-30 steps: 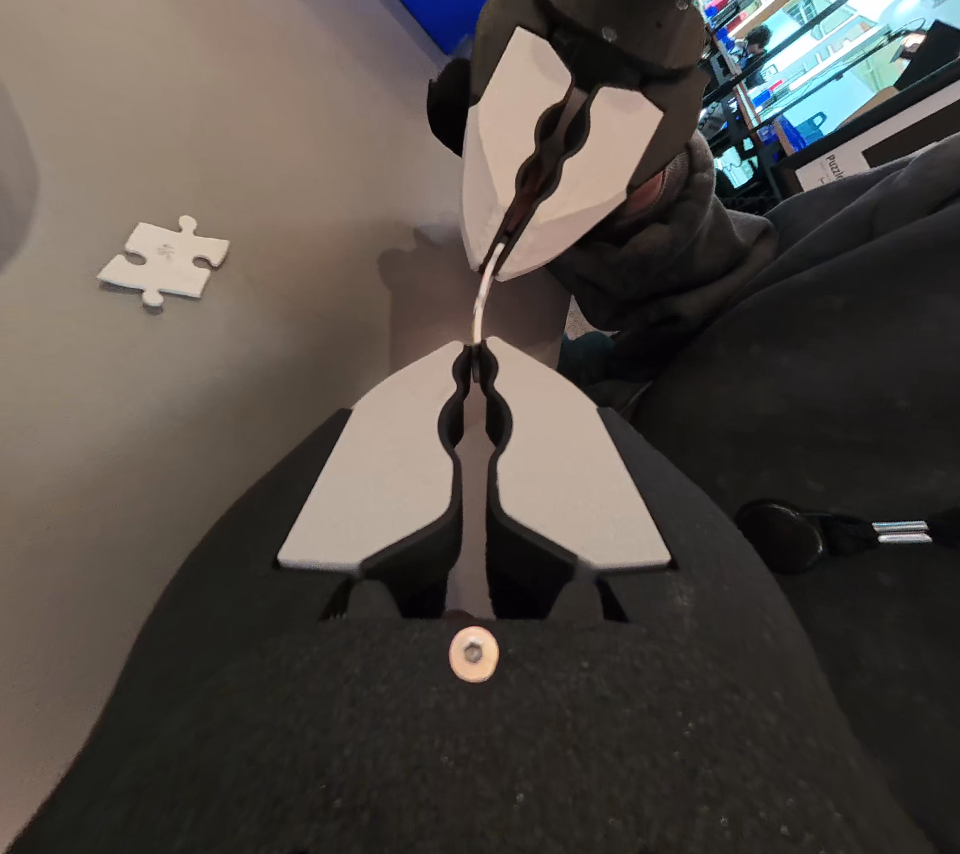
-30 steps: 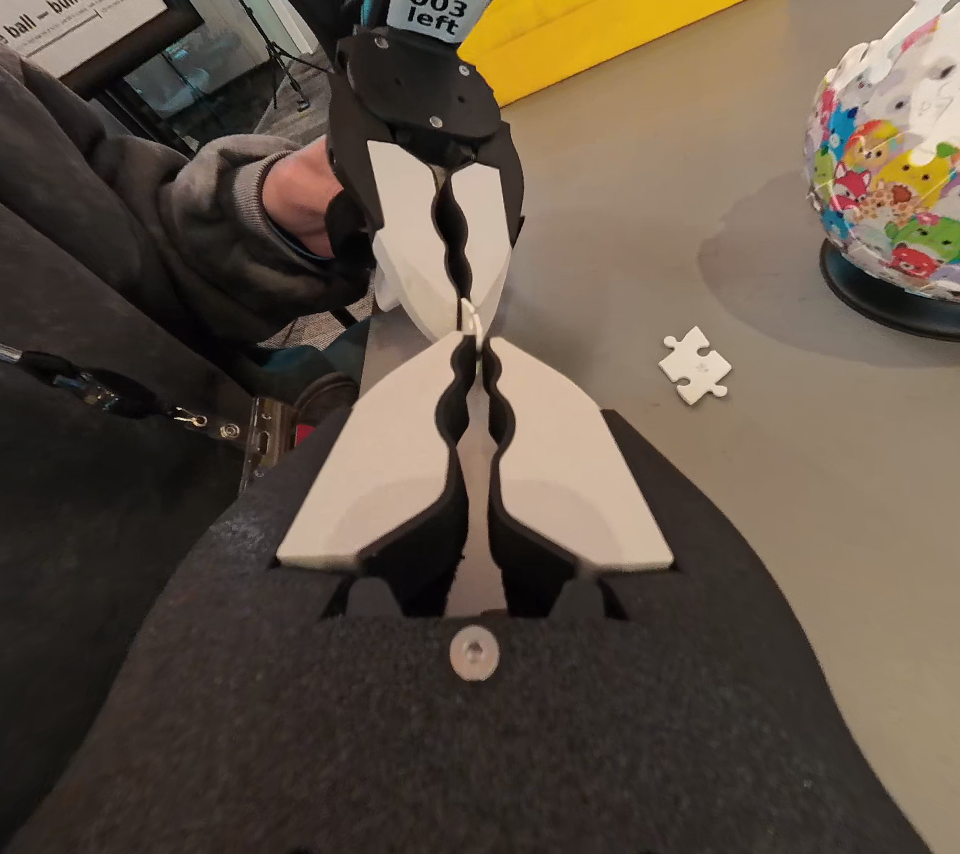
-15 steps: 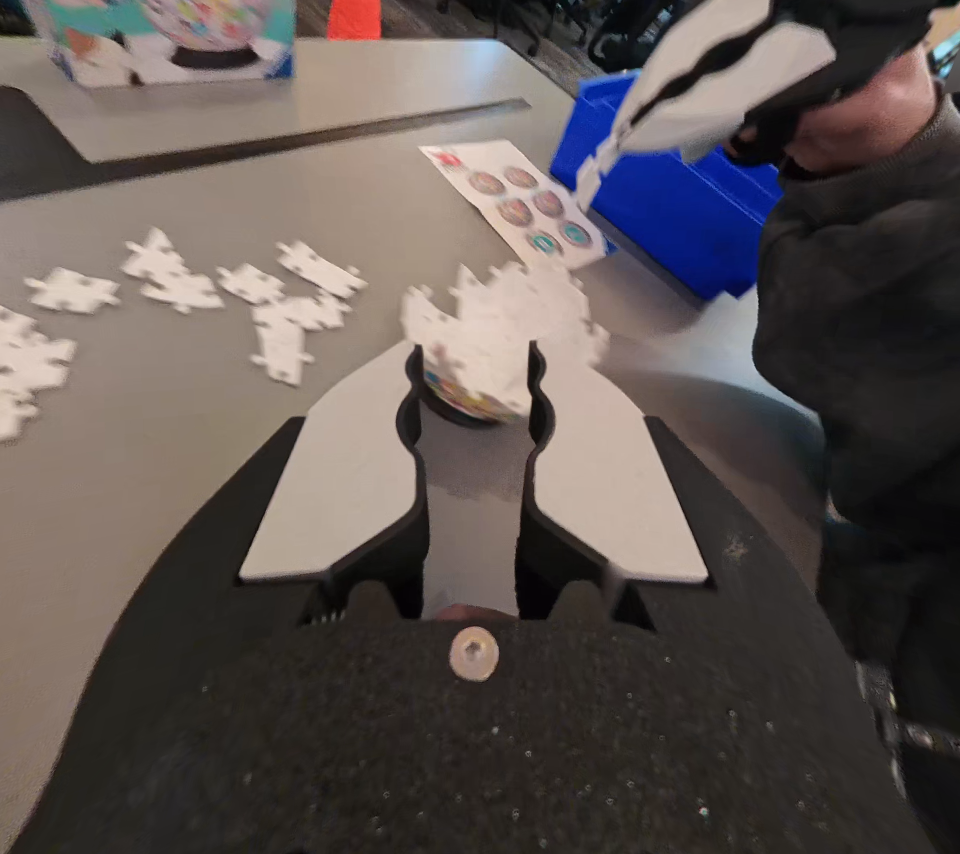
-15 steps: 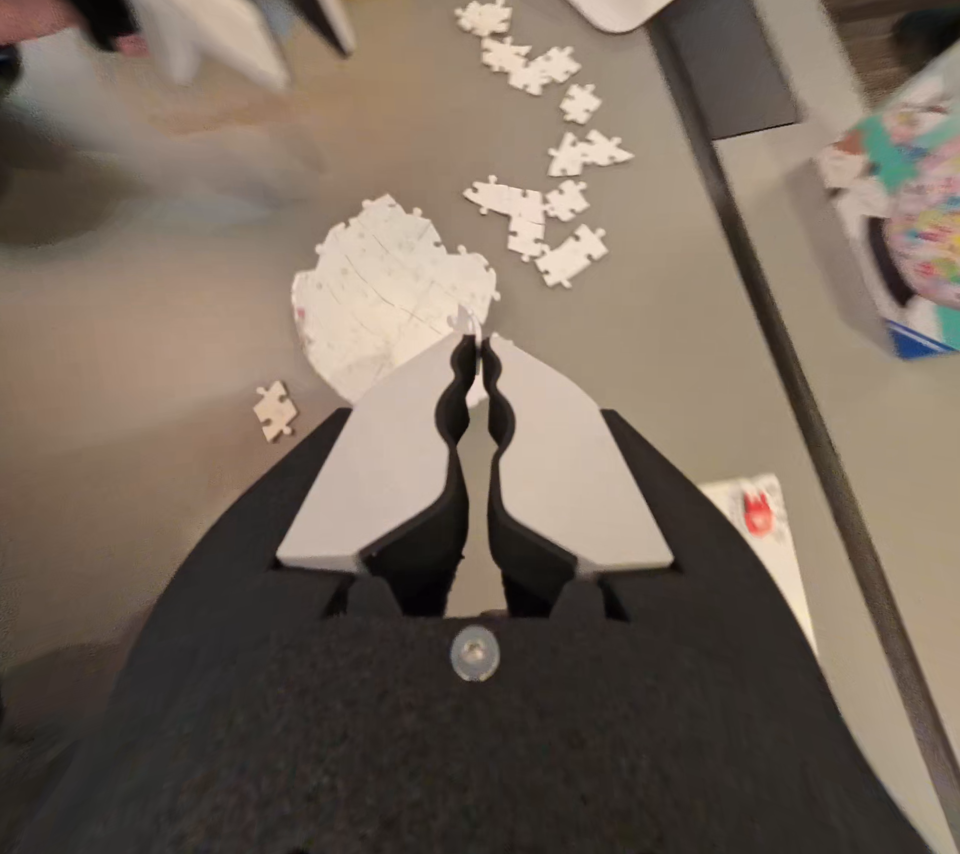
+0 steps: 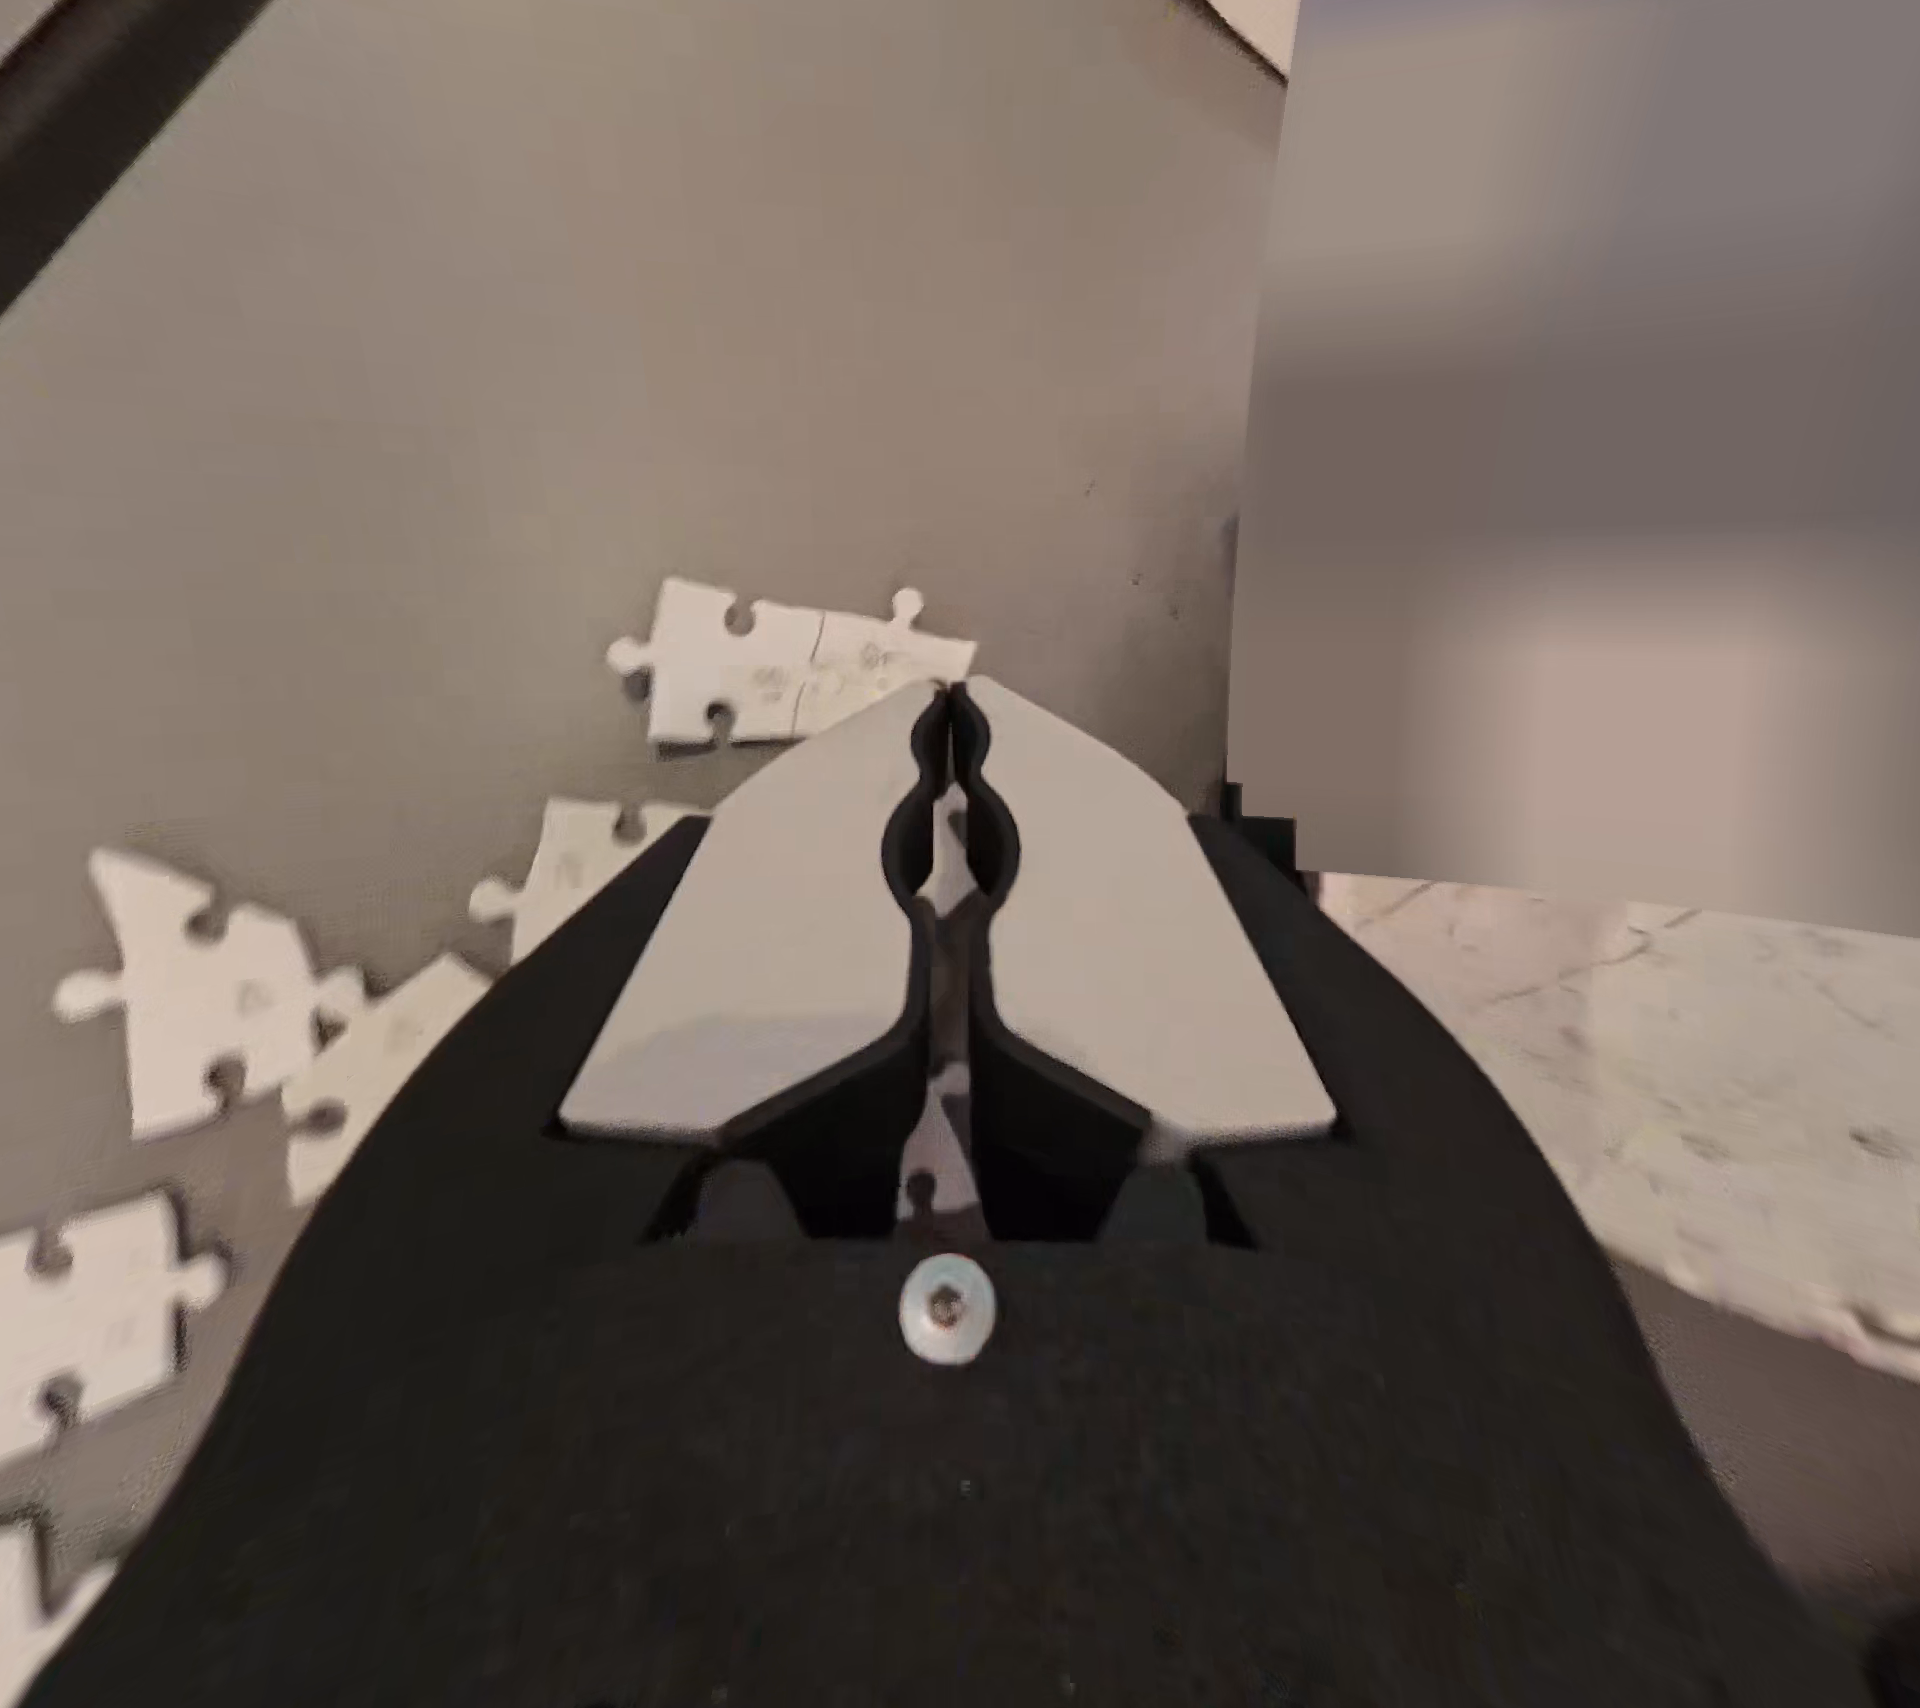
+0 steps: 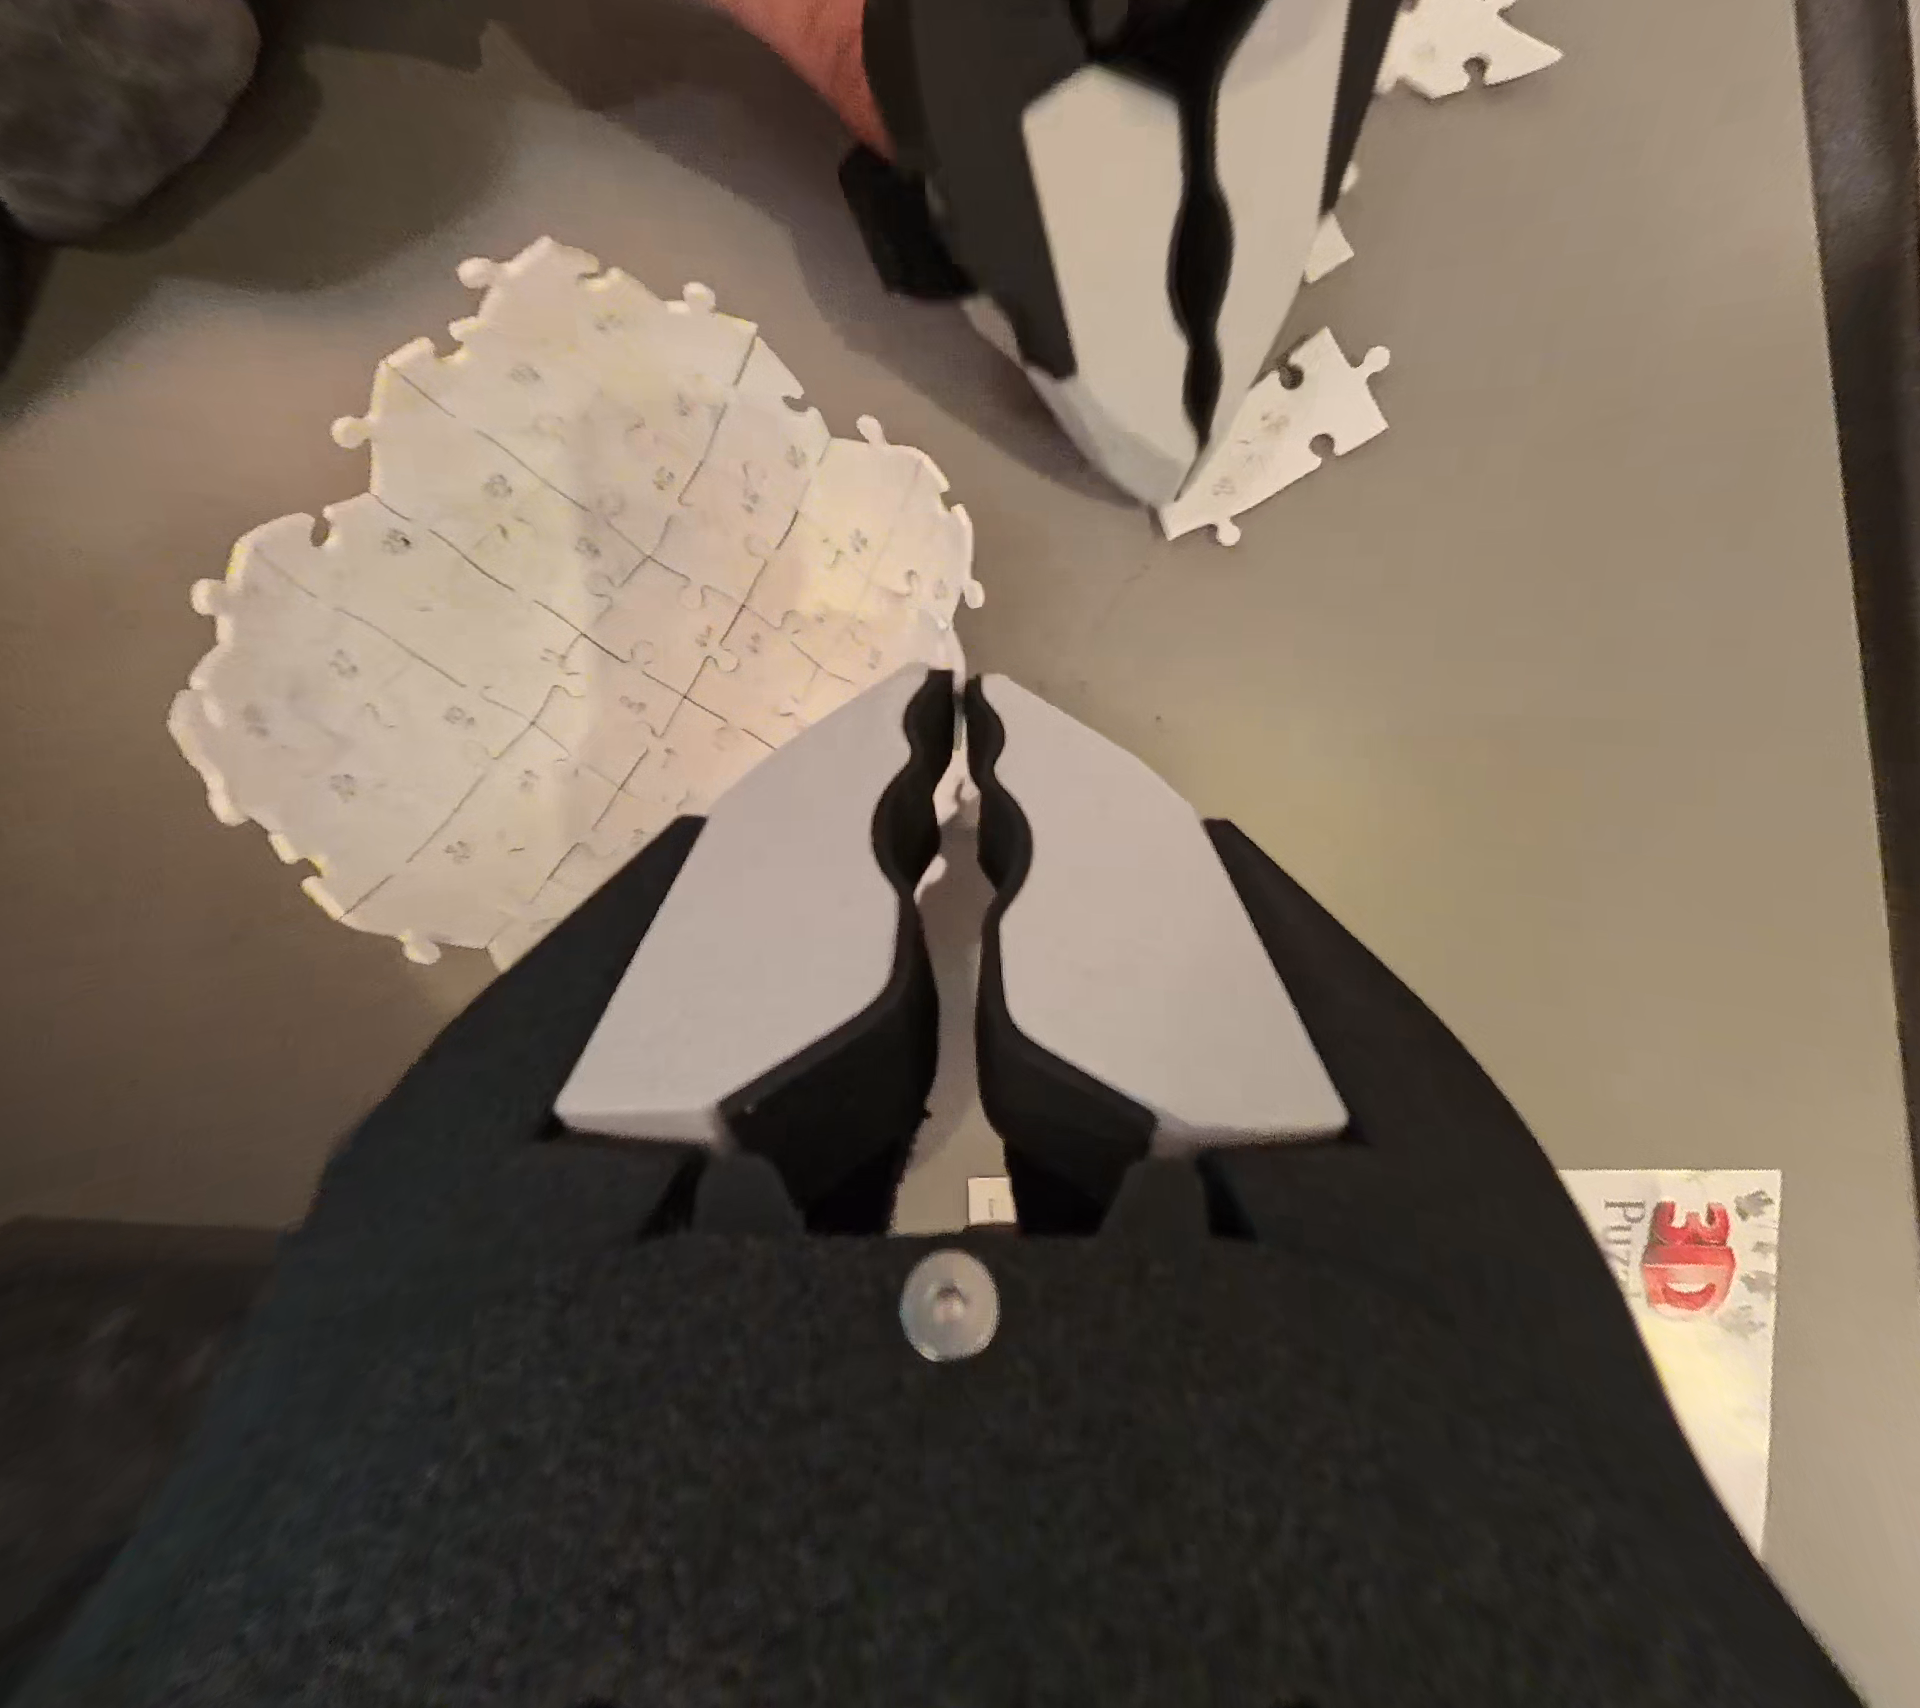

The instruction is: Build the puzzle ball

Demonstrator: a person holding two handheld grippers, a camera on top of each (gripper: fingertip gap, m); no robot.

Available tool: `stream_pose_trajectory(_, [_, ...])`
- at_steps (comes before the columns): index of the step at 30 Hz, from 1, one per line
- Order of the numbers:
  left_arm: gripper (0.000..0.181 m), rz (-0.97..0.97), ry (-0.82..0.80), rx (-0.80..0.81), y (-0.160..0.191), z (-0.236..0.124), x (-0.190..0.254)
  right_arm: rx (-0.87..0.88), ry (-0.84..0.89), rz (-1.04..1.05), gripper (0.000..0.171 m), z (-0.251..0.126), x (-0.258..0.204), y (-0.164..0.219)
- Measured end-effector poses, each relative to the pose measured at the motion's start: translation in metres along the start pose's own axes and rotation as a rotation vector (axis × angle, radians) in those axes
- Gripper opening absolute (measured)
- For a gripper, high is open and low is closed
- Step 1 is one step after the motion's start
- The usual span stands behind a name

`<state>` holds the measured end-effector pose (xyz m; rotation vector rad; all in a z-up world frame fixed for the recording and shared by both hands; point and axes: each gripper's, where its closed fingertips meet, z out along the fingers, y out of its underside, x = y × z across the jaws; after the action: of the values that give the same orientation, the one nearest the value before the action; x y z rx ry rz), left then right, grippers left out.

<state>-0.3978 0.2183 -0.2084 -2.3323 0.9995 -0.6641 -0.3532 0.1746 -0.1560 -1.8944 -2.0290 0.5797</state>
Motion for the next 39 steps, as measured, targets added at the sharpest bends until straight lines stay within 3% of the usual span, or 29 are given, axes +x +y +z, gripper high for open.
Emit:
stream_pose_trajectory(7, [0.000, 0.158, 0.128, -0.074, -0.012, 0.028, 0.023, -0.086, 0.033, -0.033, 0.002, 0.006, 0.005, 0.004])
stream_pose_trajectory(15, [0.000, 0.171, 0.258, -0.101, -0.011, 0.030, 0.032, -0.117, 0.052, -0.040, 0.002, 0.011, 0.003, 0.006])
stream_pose_trajectory(39, [0.000, 0.116, 0.313, -0.098, -0.009, 0.026, 0.033, -0.211, 0.147, 0.012, 0.006, 0.015, 0.015, 0.015])
